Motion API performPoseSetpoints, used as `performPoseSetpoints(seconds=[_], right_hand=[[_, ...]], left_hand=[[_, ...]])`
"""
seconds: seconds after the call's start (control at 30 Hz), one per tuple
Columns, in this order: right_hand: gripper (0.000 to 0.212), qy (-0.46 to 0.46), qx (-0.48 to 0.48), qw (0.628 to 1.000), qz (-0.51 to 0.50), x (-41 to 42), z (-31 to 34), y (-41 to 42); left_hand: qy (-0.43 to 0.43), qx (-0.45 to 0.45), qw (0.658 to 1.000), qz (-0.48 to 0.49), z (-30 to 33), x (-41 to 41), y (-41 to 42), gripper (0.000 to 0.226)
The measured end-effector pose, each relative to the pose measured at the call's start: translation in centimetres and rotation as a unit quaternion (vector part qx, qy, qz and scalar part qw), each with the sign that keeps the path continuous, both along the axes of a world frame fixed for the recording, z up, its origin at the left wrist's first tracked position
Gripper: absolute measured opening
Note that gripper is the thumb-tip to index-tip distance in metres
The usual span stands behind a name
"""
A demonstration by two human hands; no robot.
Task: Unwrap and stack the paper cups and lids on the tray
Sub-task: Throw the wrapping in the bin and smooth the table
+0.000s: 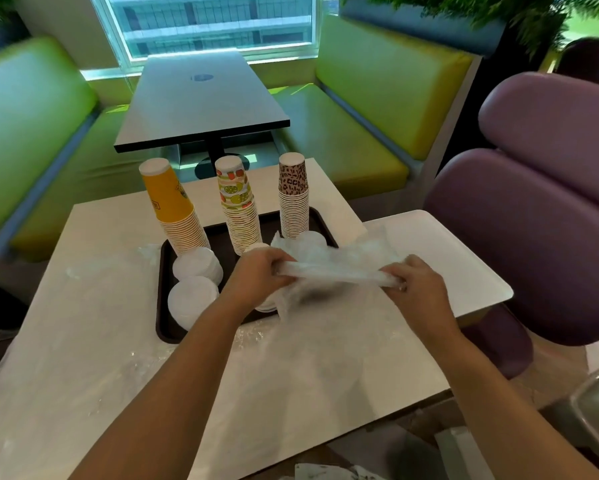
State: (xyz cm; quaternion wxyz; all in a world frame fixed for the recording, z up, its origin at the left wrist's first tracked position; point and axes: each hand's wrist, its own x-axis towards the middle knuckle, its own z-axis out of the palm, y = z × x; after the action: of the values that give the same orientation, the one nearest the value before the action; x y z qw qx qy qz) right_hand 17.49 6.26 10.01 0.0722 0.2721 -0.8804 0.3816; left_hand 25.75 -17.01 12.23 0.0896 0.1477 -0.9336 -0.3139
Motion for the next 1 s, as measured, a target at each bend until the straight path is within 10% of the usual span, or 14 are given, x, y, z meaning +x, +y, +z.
performPoseSetpoints(seconds=[0.2,0.33,0.43,0.6,0.8,1.0], right_hand=[[0.011,0.036,-0.076,0.996,-0.036,-1.0,0.3,0.9],[0.008,-0.021,-0.07,0.995,0.065,-0.7,1.8,1.0],[0.012,-0.071,-0.055,0.982,0.164,-0.4,3.2,0.5],[0.013,-0.077,-0.118,0.977,0.159,-0.6,3.9,-0.5],[0.12,-0.415,-0.268,0.863,0.103,-0.2,0.6,1.0],[0.073,-0.538,-0.315,0.769,0.142,1.3,-2.0,0.1]], left_hand=[[-0.014,-0.06,0.998,0.035,-0.5,0.2,-0.3,0.03],[-0.085,-0.211,0.972,-0.059,0.2,0.2,0.4,0.076],[-0.083,-0.08,0.976,-0.187,1.8,-0.5,2.5,0.098],[-0.128,0.15,0.959,-0.203,2.3,-1.3,5.3,0.011],[-0.082,0.557,0.826,0.034,1.2,-2.0,4.9,0.02],[-0.123,0.566,0.815,-0.006,0.3,-2.1,5.6,0.027]])
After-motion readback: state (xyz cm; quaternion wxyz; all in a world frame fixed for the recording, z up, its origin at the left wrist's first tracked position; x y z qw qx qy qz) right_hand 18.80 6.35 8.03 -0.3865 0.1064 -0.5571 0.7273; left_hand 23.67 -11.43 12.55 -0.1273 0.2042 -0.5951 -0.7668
